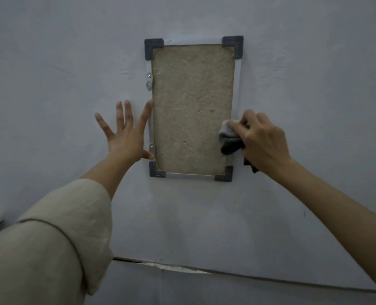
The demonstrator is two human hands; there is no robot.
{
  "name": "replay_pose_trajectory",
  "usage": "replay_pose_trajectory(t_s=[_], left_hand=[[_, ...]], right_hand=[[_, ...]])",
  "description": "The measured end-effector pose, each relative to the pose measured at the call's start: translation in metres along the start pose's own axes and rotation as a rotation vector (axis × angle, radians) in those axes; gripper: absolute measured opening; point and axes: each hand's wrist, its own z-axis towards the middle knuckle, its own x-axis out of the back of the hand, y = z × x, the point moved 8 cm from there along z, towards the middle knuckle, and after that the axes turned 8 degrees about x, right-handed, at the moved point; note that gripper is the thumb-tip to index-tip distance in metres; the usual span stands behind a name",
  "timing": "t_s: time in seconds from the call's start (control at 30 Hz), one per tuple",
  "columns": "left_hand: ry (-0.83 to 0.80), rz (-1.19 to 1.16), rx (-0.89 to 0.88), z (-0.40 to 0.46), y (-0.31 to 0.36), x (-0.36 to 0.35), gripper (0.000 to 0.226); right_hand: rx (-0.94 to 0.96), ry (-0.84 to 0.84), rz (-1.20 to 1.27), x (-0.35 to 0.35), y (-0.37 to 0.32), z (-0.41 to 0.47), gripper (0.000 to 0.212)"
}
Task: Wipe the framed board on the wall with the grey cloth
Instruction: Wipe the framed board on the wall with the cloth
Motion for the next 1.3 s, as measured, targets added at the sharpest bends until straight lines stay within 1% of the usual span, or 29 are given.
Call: replay_pose_trajectory(t_s=[0.03,0.07,0.17,0.2,0.23,0.27,0.37,0.4,0.43,0.53,0.57,0.6,0.63,0.67,0.73,0.77,0.83,0.9,0.93,0.97,1.03,1.13,1.23,1.3], left_hand=[[-0.002,0.003,0.001,-0.001,0.000,0.000,0.136],[-0.003,0.006,0.002,-0.001,0.001,0.001,0.136],[-0.009,0.011,0.008,-0.001,0.002,0.002,0.135],[-0.009,0.015,0.012,-0.001,0.002,0.001,0.135],[-0.006,0.015,0.016,-0.001,0.001,0.001,0.135],[-0.007,0.015,0.019,-0.001,0.001,0.001,0.135],[-0.012,0.019,0.015,-0.002,0.002,0.002,0.135],[-0.011,0.019,0.015,-0.002,0.002,0.003,0.135],[-0.012,0.018,0.015,-0.002,0.002,0.003,0.135],[-0.013,0.011,0.012,-0.002,0.001,0.003,0.135],[-0.013,0.008,0.013,-0.002,0.001,0.002,0.136],[-0.010,0.009,0.014,-0.001,0.001,0.002,0.136],[-0.011,0.010,0.016,-0.001,0.001,0.002,0.136],[-0.015,0.011,0.018,-0.001,0.001,0.002,0.136],[-0.010,0.014,0.015,-0.002,0.002,0.002,0.136],[-0.003,0.015,0.013,-0.002,0.002,0.003,0.136],[0.002,0.018,0.012,-0.002,0.002,0.003,0.136],[0.008,0.020,0.011,-0.002,0.002,0.003,0.136],[0.007,0.016,0.015,-0.001,0.002,0.002,0.136],[0.006,0.015,0.018,-0.001,0.001,0.001,0.136],[0.021,0.023,0.020,-0.001,0.001,0.002,0.137],[0.043,0.003,0.018,-0.003,0.001,0.002,0.137],[0.064,-0.007,-0.005,-0.003,0.001,-0.001,0.137],[0.109,-0.001,-0.024,0.000,0.001,-0.004,0.138]], right_hand=[[-0.044,-0.001,0.013,0.001,0.001,0.001,0.025],[-0.033,-0.015,0.023,-0.002,-0.006,-0.002,0.028],[0.202,-0.127,-0.006,-0.016,-0.045,-0.020,0.026],[0.243,-0.150,-0.015,-0.018,-0.049,-0.022,0.025],[0.233,-0.139,0.004,-0.017,-0.044,-0.018,0.025],[0.177,-0.114,0.031,-0.012,-0.033,-0.008,0.023],[-0.060,-0.013,0.049,-0.002,-0.004,0.013,0.024],[-0.064,-0.001,0.045,-0.002,-0.008,0.013,0.024],[-0.017,-0.013,0.053,-0.005,-0.018,0.008,0.025],[0.326,-0.147,0.001,-0.021,-0.061,-0.019,0.029],[0.384,-0.182,-0.031,-0.022,-0.062,-0.022,0.028],[0.380,-0.173,-0.032,-0.021,-0.054,-0.016,0.026],[0.314,-0.165,0.005,-0.017,-0.042,-0.006,0.022],[0.211,-0.142,0.043,-0.013,-0.026,0.005,0.021],[-0.007,-0.081,0.068,-0.006,-0.005,0.019,0.029],[-0.029,-0.071,0.059,-0.007,-0.007,0.019,0.032],[0.071,-0.144,0.079,-0.019,-0.033,0.007,0.032],[0.261,-0.225,0.059,-0.030,-0.066,-0.012,0.027],[0.307,-0.221,0.013,-0.030,-0.072,-0.015,0.024],[0.284,-0.230,0.018,-0.032,-0.070,-0.013,0.023],[0.179,-0.232,0.073,-0.036,-0.060,0.002,0.026],[0.093,-0.179,0.081,-0.035,-0.063,0.013,0.025],[0.176,-0.175,0.074,-0.037,-0.091,0.010,0.011],[0.273,-0.151,0.086,-0.043,-0.111,0.010,0.008]])
